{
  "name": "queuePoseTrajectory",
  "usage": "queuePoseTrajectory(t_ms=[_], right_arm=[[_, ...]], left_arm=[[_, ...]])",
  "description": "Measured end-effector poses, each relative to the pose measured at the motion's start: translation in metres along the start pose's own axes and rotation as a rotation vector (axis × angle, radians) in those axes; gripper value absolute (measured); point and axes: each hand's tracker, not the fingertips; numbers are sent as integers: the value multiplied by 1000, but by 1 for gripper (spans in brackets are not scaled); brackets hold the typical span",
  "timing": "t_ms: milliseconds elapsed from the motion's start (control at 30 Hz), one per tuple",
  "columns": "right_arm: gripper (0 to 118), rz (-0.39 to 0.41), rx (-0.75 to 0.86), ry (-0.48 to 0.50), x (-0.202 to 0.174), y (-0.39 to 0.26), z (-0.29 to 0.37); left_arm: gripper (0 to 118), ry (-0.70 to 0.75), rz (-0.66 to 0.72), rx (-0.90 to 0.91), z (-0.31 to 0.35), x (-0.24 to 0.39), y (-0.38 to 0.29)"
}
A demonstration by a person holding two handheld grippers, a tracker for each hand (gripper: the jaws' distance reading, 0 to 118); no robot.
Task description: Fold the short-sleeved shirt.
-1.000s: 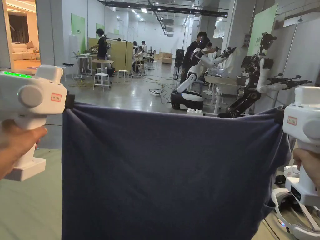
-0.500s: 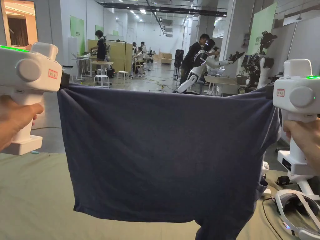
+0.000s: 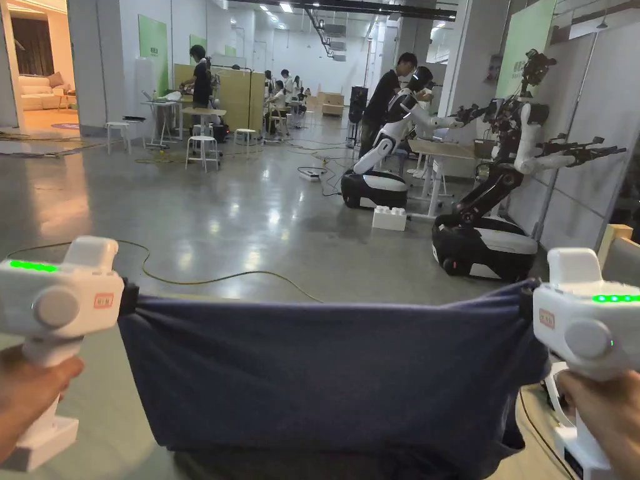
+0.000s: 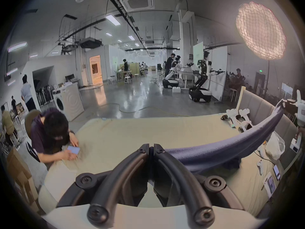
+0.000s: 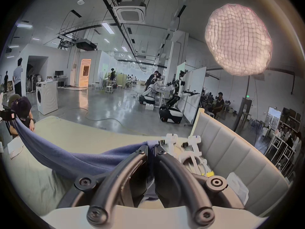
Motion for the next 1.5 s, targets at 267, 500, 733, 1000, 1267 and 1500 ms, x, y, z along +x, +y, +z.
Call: queuePoseTrajectory(t_ms=[267, 500, 733, 1000, 1267, 1500], right_arm=[[6, 32, -41, 4, 5, -75, 67], [6, 49, -73, -1, 5, -121, 143], [6, 62, -231, -4, 2, -197, 179], [6, 138, -510, 18, -6, -312, 196], [7, 143, -681, 51, -10, -366, 182], [63, 79, -609, -19, -7, -334, 179]], left_arm=[[5, -34, 56, 2, 63, -4, -88], [5, -37, 76, -14, 122, -7, -148], [5, -32, 51, -161, 139, -3, -226], [5, -57, -6, -438, 121, -8, -326], [5, -79, 20, -632, 94, -13, -371], [48, 9, -28, -554, 101, -6, -357]])
